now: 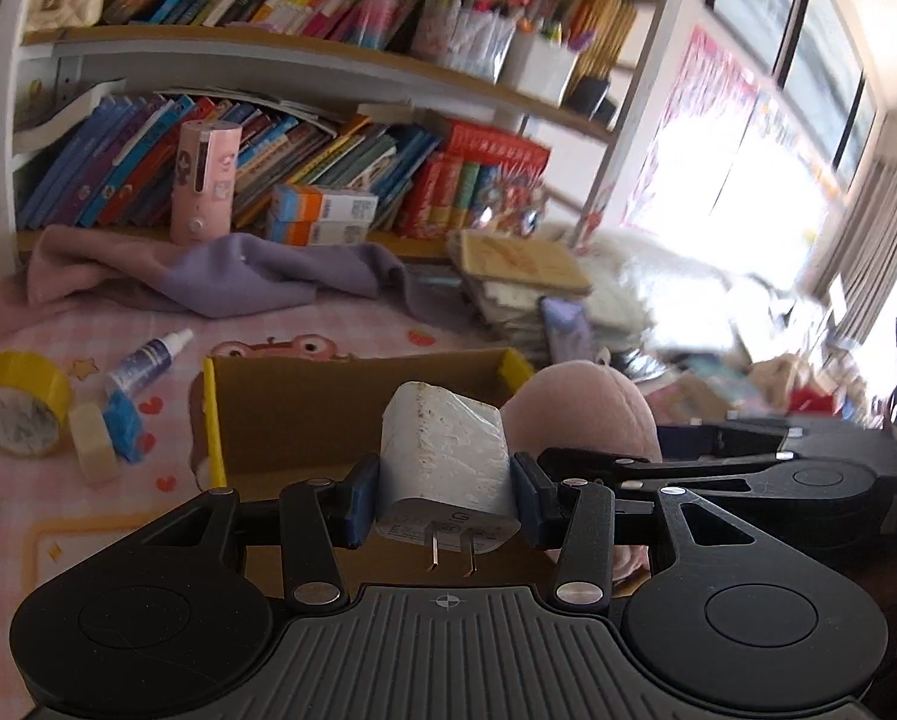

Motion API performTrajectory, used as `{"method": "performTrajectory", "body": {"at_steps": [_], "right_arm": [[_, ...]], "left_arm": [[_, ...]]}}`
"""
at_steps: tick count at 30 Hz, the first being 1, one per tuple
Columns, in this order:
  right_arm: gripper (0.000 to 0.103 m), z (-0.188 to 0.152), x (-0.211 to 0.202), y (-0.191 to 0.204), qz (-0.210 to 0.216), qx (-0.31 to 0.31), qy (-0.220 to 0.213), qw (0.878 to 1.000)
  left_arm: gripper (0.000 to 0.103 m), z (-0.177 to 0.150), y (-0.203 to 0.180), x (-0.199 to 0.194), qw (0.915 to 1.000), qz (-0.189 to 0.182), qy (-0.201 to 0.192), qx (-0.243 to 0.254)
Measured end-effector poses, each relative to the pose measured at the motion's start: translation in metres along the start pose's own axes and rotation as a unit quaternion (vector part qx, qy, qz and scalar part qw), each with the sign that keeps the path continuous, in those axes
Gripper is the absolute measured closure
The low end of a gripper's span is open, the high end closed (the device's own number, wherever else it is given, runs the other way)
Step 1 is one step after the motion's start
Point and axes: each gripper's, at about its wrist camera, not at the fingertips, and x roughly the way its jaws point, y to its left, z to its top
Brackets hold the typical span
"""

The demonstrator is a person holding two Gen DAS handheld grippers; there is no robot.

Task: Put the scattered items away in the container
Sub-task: 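Open the right tool over the box dropping the pig while the left tool releases the plug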

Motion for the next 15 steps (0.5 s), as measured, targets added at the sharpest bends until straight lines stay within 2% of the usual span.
{"method": "performTrajectory", "body": {"at_steps": [4,7,10,15], "right_arm": [[0.047,0.009,0.047,-0.007,0.017,-0.079,0.047,0.996],[0.046,0.013,0.080,-0.008,0.030,-0.129,0.082,0.988],[0.046,0.013,0.105,-0.007,0.039,-0.165,0.112,0.979],[0.045,0.015,0.126,-0.004,0.050,-0.218,0.137,0.965]], "left_arm": [[0.058,0.011,0.002,0.037,0.9970,0.025,0.045,0.057],[0.058,0.015,0.007,0.068,0.9914,0.035,0.087,0.091],[0.058,0.015,0.011,0.093,0.9825,0.045,0.133,0.122],[0.058,0.010,0.008,0.116,0.9638,0.058,0.175,0.192]]}}
